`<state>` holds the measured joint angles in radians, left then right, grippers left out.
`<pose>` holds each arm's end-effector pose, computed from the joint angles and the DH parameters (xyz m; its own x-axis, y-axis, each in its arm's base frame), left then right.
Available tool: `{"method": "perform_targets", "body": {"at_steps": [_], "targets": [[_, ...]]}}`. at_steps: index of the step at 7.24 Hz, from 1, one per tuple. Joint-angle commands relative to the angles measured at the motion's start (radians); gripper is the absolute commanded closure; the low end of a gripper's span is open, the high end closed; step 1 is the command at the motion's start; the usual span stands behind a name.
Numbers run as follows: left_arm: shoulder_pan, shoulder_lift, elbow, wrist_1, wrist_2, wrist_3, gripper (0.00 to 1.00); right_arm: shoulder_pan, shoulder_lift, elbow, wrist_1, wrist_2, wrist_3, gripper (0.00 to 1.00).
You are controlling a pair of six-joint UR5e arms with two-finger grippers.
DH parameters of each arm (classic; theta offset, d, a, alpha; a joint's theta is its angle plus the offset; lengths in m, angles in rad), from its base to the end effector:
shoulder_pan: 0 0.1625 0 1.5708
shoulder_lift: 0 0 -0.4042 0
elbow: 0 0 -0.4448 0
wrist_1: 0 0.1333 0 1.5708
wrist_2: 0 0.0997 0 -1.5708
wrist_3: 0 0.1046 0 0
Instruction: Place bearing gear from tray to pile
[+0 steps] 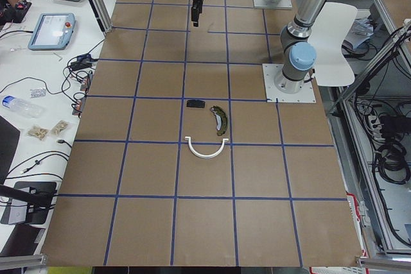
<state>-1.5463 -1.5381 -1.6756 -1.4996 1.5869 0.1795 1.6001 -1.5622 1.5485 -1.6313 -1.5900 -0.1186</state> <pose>-0.1186 -0.5331 0.4298 -0.9879 0.1544 -0.0157 0.1544 0.9880 0.0038 0.1475 -0.5513 0.4759 -0.9890 -0.1456 0.0278 -0.1473 0.9865 -0.0713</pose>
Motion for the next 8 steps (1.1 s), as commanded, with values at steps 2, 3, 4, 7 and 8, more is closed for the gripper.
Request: {"method": "perform_targets", "body": {"at_steps": [2,3,4,7,8], "targets": [[0.002,0.006,-0.003,-0.004,0.001,0.0,0.0,-0.052,-0.05,0.054,0.002,-0.013,-0.145,0.0],[0.002,0.003,-0.003,-0.002,0.001,0.0,0.0,-0.143,-0.059,0.088,0.001,-0.013,-0.302,0.0],[0.002,0.003,-0.003,0.001,0.001,0.0,0.0,-0.258,-0.088,0.116,0.01,-0.011,-0.384,0.0],[0.002,0.007,-0.004,-0.005,0.001,0.002,0.0,-0.594,-0.091,0.171,-0.013,0.001,-0.7,0.0],[0.002,0.001,-0.006,0.004,0.001,0.002,0.0,-0.709,-0.07,0.224,-0.077,0.005,-0.795,0.0]]}}
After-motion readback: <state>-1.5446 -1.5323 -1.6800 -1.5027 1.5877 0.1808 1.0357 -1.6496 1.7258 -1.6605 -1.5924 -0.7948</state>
